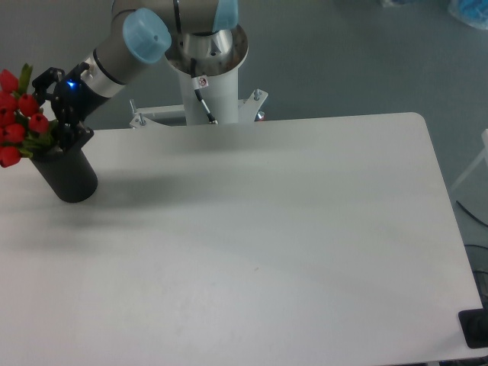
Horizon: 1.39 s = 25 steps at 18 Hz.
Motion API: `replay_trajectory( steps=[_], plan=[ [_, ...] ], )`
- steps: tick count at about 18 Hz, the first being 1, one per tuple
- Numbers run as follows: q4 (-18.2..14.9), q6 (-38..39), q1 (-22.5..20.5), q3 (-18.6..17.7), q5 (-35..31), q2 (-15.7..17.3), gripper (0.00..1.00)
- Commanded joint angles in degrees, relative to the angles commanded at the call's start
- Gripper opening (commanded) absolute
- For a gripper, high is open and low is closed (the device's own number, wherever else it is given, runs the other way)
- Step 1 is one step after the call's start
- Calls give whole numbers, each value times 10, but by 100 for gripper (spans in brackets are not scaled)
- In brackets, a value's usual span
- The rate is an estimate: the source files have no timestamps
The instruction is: Insert the flowers into the vase
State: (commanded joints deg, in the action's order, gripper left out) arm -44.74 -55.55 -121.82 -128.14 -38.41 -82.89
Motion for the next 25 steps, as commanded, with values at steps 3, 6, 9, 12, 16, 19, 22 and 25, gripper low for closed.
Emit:
replay_trajectory(
  steps=[3,6,9,12,16,19,22,25],
  plan=[
    [0,-1,-7,3,-10,4,100],
    [1,-3,-8,1,-59,6,100],
    [0,-4,-8,-1,-97,18,100],
    [-1,-4,-8,-3,-114,33,100],
    [-1,-4,-23,5,-165,37,100],
    [-3,-41,-74,30,-227,32,100],
    [-17,-82,-170,60,-231,25,100],
    [-62,-152,-255,117,-236,-10,100]
  ],
)
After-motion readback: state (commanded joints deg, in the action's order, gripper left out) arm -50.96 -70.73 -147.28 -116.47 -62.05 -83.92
